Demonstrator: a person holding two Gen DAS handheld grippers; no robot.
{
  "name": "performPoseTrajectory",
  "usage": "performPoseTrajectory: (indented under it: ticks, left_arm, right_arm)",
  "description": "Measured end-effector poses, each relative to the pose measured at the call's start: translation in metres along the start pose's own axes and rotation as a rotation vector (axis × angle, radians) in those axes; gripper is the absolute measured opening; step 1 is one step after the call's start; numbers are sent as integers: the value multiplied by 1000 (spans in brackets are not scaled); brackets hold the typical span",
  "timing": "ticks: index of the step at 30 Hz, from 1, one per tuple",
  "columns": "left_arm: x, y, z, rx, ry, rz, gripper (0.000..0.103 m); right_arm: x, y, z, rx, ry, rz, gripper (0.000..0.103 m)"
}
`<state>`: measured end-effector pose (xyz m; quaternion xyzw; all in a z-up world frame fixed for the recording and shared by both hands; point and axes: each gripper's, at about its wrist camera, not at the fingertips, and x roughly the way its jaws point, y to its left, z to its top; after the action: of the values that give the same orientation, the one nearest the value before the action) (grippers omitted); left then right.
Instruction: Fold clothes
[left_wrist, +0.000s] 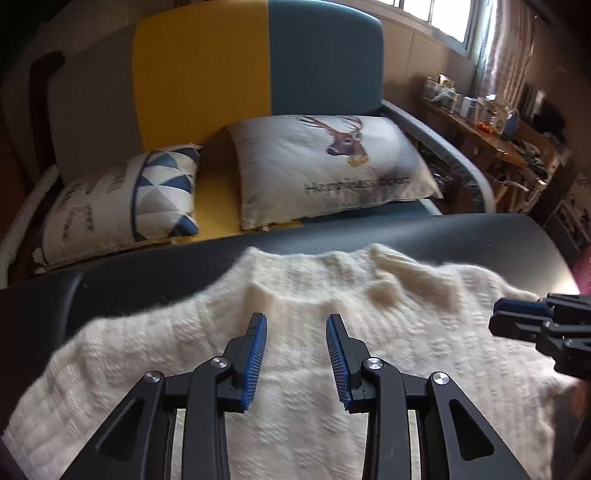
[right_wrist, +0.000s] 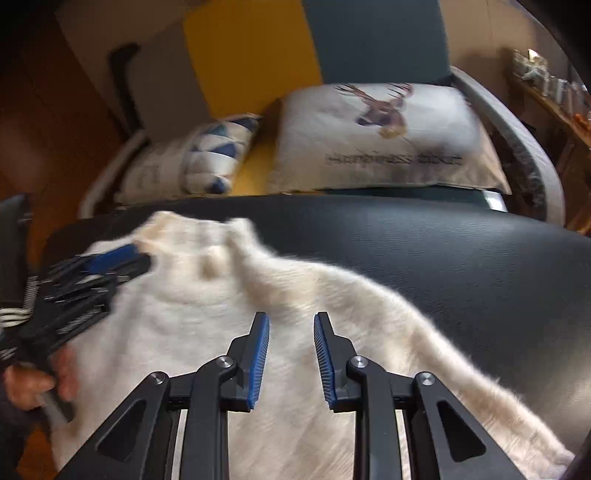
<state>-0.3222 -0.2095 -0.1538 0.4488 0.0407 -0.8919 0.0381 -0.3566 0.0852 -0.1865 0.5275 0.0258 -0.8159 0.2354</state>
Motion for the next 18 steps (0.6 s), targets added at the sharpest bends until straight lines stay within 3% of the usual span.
performPoseTrajectory:
  ticks: [2,4,8,14,15,18]
  left_arm:
    - [11,5,0,-9,16,22,34]
    - [17,7,-4,-1,8,30,34]
    - [16,4,-11,11,-22,33,35]
    - [-11,23,-10,-113,-26,-91,35]
    - [-21,28,-14,-126,-38,-96,35]
    - [-58,62,-36,-190,-69,-88,35]
  right_arm:
    - [1,-13,-3,34,-21,-42,18]
    - [-2,-27,-7,85,-40,-29,5]
    - [-7,-48,-11,170,-61,5,5]
    - [-18,-22,-7,76,-49,-93,13]
    - [-26,-14,-9,55,-69,-83,20]
    - [-44,14,-18,0,-101,-22,22]
